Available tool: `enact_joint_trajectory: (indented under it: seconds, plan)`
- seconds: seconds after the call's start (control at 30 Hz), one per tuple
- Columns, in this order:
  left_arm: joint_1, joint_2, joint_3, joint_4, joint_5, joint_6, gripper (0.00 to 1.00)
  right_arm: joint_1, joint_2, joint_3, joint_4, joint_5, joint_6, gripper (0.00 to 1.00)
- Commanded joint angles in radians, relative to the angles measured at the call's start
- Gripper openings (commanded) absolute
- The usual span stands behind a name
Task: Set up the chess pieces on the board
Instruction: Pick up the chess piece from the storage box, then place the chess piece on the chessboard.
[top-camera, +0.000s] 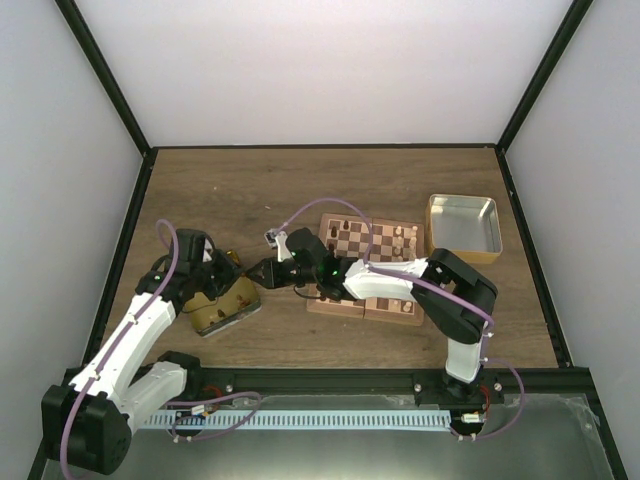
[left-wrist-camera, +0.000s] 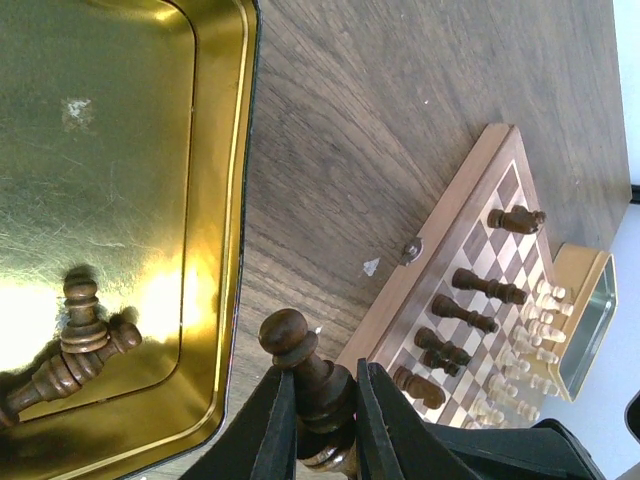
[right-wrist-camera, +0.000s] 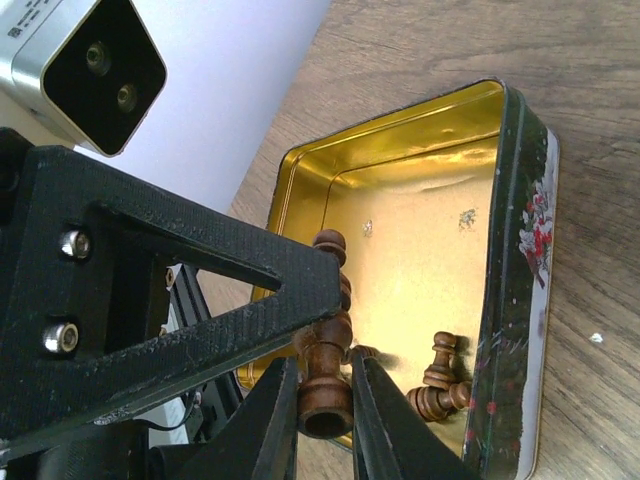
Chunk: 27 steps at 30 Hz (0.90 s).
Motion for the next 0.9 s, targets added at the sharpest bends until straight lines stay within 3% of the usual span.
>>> enact_joint_trajectory:
  seconds: [0.0,0.37,0.57,0.87]
  plan:
    - [0.005,-0.006,-0.015,0.015,-0.003,0.002,0.11,0.001,-0.044,0.017,0.001,0.012,-0.007,0.11]
    - [0.007,0.004,-0.015,-0.042,-0.266,0.151,0.11,-0.115,-0.144,0.140,-0.551,0.169,-0.269,0.11]
    - [0.007,0.005,0.003,-0.003,-0.275,0.222,0.11,-0.272,-0.136,0.297,-0.872,0.274,-0.454,0.12]
    - [0.007,0.009,-0.010,0.036,-0.236,0.262,0.11,-0.371,0.052,0.571,-1.086,0.391,-0.551,0.14]
